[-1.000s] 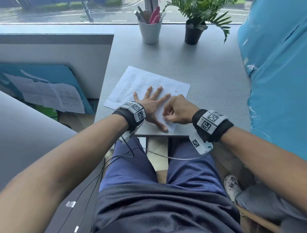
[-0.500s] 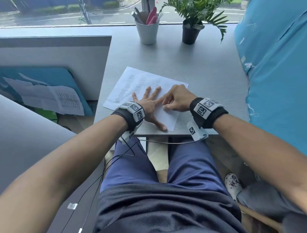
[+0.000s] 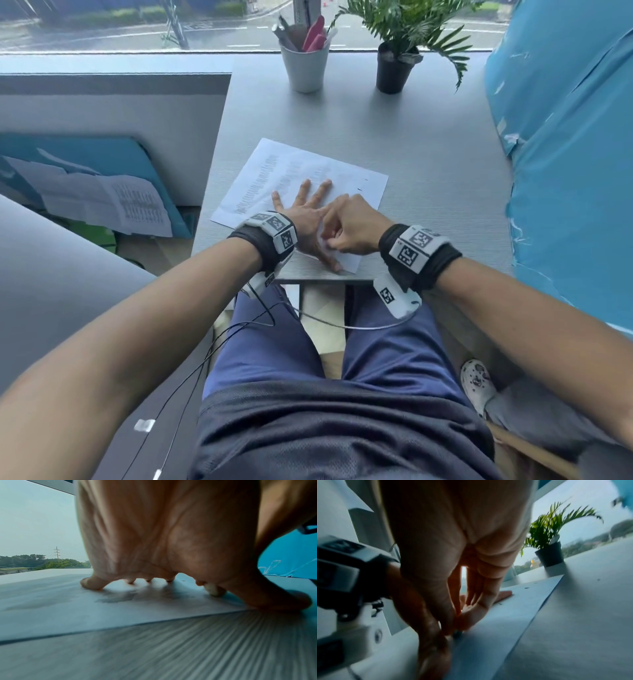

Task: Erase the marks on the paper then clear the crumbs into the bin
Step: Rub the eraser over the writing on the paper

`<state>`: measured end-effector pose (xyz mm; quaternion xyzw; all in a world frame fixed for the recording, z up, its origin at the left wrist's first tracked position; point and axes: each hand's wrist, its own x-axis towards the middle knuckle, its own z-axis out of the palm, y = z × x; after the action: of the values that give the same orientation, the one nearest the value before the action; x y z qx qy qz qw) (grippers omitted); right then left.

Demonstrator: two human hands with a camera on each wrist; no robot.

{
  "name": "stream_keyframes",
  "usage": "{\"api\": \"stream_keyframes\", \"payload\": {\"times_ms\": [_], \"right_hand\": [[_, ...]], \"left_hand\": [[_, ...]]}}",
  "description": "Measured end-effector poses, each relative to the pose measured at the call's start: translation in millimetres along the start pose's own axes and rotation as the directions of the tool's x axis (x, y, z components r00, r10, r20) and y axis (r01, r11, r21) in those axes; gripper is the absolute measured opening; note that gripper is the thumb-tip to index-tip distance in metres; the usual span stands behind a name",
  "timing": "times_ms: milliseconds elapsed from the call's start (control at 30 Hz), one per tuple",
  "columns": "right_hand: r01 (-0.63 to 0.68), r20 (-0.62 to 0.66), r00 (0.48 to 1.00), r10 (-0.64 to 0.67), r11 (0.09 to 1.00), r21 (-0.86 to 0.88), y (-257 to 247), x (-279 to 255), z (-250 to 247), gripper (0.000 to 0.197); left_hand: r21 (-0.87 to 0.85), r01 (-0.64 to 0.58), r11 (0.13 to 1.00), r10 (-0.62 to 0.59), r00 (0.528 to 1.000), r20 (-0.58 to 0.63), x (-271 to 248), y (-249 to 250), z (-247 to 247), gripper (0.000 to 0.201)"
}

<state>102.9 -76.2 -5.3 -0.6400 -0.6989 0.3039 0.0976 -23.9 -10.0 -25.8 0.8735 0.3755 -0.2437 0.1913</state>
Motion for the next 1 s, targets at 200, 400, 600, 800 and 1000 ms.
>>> {"api": "stream_keyframes", "payload": {"times_ms": [200, 400, 600, 800, 1000], "right_hand": [[-0.075, -0.104, 0.992, 0.077, 0.997, 0.021, 16.5, 12.1, -18.9, 0.01], [0.009, 0.08, 0.997, -0.005, 0.999, -0.042, 4.8, 2.0, -10.1, 0.007], [-0.051, -0.05, 0.997, 0.052, 0.998, 0.024, 9.2, 3.4, -9.9, 0.006], [-0.11, -0.09, 0.99, 0.11, 0.994, 0.002, 22.0, 10.3, -21.8, 0.008], [-0.204, -0.221, 0.956, 0.194, 0.979, -0.024, 50.8, 10.0, -45.4, 0.01]], "left_hand": [[-0.004, -0.019, 1.0, 0.019, 1.0, -0.012, 0.3, -4.0, 2.1, 0.148], [0.009, -0.008, 1.0, 0.008, 1.0, -0.004, 2.4, -3.2, 1.9, 0.15], [0.002, -0.011, 1.0, 0.011, 1.0, -0.016, 2.0, -4.0, 2.4, 0.15], [0.01, -0.026, 1.0, 0.026, 0.999, -0.021, 3.6, -4.3, 1.7, 0.152], [0.019, -0.054, 0.998, 0.054, 0.999, 0.0, -3.1, -7.1, -5.7, 0.14]]}}
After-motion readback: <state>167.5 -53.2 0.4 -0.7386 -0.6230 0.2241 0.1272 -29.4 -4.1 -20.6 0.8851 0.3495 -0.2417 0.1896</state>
